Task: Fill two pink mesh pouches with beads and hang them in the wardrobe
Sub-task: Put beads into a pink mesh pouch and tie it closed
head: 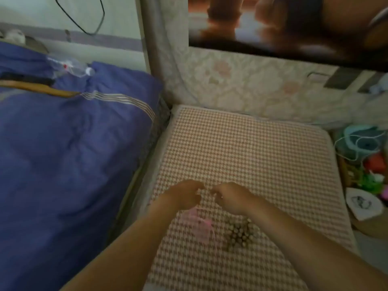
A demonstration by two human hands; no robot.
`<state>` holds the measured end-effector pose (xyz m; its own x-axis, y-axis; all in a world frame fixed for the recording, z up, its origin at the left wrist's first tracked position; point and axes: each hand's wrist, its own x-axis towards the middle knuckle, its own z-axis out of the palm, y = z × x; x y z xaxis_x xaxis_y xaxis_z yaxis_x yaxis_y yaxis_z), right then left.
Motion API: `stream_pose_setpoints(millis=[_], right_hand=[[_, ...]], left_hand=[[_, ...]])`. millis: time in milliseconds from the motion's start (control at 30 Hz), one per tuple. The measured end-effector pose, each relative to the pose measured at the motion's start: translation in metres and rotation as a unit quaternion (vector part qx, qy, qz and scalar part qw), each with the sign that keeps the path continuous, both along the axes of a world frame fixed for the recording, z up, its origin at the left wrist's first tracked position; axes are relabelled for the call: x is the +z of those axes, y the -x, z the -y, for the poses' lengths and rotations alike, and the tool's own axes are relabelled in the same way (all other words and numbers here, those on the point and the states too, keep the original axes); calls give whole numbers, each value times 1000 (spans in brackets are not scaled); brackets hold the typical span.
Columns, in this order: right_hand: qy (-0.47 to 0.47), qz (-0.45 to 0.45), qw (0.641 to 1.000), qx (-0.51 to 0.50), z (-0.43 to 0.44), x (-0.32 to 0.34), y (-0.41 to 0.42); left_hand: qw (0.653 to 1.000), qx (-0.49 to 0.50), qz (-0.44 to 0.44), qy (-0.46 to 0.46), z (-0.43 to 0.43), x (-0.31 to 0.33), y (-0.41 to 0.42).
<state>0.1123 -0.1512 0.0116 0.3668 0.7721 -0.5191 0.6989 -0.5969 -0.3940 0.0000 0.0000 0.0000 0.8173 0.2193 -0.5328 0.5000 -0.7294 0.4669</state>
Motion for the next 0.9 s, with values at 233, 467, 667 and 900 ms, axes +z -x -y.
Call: stream_pose_setpoints(millis=[233,467,667,900], right_hand=[[22,-17,999,27,-1,-106,7],[-29,6,998,48,8,-158,15],[-104,24,994,13,16,-163,21],[-257,44,963,-72,49,-131,60]], left_hand=[[995,-91,3,-38,8,-113,-2],[982,-128,124,-63,1,-169,13],[965,-117,208,-106,7,-170,25],[949,-74,270,-146,38,-139,61]])
